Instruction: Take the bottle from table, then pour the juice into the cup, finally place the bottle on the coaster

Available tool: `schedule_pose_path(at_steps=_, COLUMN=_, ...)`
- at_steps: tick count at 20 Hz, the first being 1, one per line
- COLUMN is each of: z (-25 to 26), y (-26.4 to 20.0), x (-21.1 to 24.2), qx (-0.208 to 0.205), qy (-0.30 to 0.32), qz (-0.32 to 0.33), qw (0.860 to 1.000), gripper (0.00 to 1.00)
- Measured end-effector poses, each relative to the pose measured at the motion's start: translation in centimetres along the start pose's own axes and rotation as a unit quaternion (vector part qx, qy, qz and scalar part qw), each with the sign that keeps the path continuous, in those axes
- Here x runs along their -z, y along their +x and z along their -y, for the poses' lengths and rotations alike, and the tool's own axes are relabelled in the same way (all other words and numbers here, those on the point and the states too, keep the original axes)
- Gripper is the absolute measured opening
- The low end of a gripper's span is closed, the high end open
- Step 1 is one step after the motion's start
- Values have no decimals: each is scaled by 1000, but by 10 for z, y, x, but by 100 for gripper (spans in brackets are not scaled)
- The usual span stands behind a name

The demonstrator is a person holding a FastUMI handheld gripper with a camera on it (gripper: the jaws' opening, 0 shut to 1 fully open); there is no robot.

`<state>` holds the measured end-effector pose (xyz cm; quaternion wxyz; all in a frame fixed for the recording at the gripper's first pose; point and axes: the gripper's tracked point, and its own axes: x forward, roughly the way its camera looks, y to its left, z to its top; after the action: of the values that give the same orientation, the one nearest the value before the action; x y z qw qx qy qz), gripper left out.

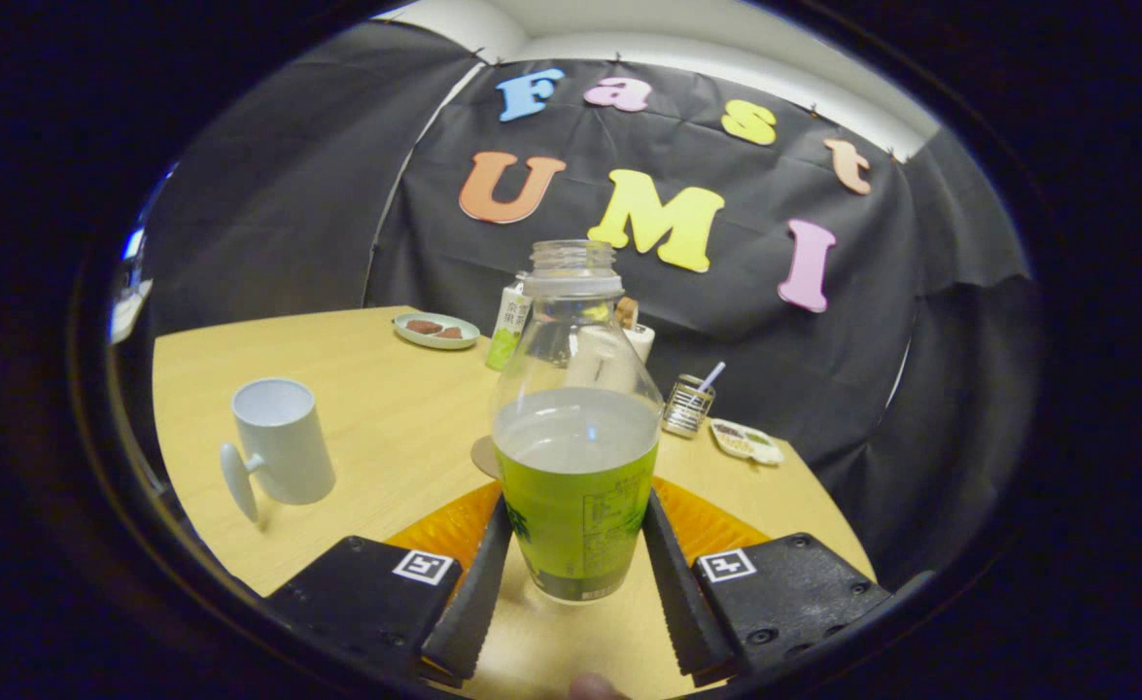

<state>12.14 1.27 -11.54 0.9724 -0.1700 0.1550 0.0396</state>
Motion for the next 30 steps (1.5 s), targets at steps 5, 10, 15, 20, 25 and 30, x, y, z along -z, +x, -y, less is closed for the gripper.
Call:
schedule_pose_path(at_steps=5, z=-12, y=9, x=-15, qx=31, qy=-145, qz=2, qw=989, gripper=77)
schedule_pose_path(at_steps=10, z=-27, y=16, x=-28, qx=62, qy=-265, qz=27, qw=962, gripper=77)
schedule_pose_path(at_steps=15, z=-35, y=22, x=-39, qx=84, qy=-347, qz=42, qw=933, gripper=77)
schedule_pose_path(at_steps=20, z=-41, y=20, x=-56, qx=110, qy=-408, qz=64, qw=904, gripper=77)
schedule_pose_path(at_steps=25, z=-48, y=19, x=-74, qx=130, qy=-464, qz=87, qw=872, gripper=77)
schedule_pose_path(at_steps=30, z=-54, y=21, x=-82, qx=136, qy=-496, qz=92, qw=852, gripper=77)
